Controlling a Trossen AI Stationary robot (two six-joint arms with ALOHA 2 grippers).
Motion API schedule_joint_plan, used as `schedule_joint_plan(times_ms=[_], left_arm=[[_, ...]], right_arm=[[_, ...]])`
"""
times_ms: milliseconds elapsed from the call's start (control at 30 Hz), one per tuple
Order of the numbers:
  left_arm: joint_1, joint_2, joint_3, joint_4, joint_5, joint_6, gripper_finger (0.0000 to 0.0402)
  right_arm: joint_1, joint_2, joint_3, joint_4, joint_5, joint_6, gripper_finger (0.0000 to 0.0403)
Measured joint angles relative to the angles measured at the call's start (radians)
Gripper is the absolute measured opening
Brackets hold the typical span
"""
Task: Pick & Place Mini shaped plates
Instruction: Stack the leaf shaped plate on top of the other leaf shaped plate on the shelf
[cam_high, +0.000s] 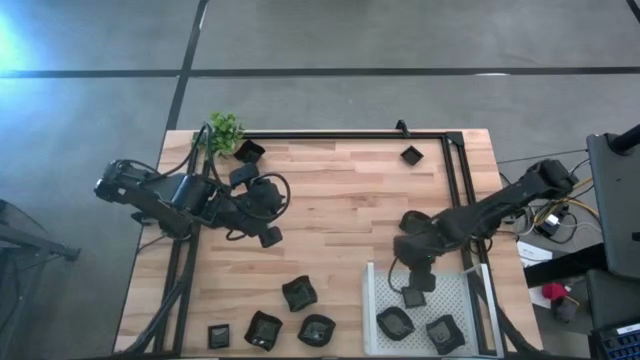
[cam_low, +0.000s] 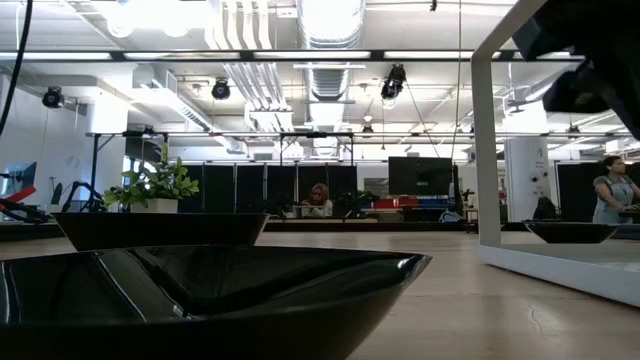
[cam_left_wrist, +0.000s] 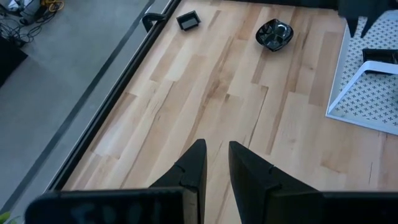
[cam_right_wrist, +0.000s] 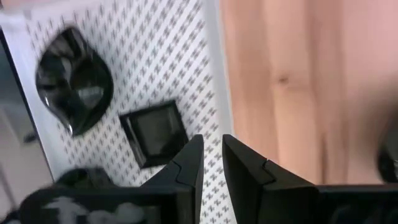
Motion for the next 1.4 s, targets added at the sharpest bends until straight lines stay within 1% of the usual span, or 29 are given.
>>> schedule_joint_plan(times_ms=[100, 367, 533, 633, 800, 900, 1067, 1233, 1400], left_arm=[[0.0, 0.0, 0.0, 0.0, 0.0, -0.002, 0.0062], [0.0, 0.0, -0.012, 0.007, 0.0, -0.02, 0.0062], [0.0, 0.0, -0.044, 0.036, 0.0, -0.024, 0.0062], [0.0, 0.001, -0.068, 0.063, 0.004, -0.024, 0.0062], [0.0, 0.0, -0.103, 0.116, 0.009, -0.024, 0.0062], [0.0, 0.0, -0.114, 0.144, 0.013, -0.024, 0.0062], [0.0, 0.001, -0.13, 0.188, 0.04, -0.024, 0.0062], [0.0, 0.002, -0.132, 0.194, 0.048, -0.024, 0.0062], [0.001, 0.003, -0.132, 0.217, 0.049, -0.018, 0.0062]], right_arm=[[0.0, -0.06, 0.0, 0.0, 0.072, 0.067, 0.0054], [-0.001, -0.191, 0.0, -0.007, 0.304, 0.245, 0.0054], [-0.006, -0.234, 0.0, -0.008, 0.384, 0.323, 0.0054], [-0.019, -0.245, 0.0, -0.023, 0.429, 0.398, 0.0054], [-0.068, -0.241, 0.0, -0.118, 0.444, 0.501, 0.0062], [-0.105, -0.235, 0.0, -0.162, 0.445, 0.544, 0.008], [-0.192, -0.229, -0.002, -0.183, 0.446, 0.627, 0.0112], [-0.304, -0.227, -0.006, -0.239, 0.426, 0.587, 0.0129], [-0.441, -0.227, -0.032, -0.246, 0.361, 0.519, 0.0132]])
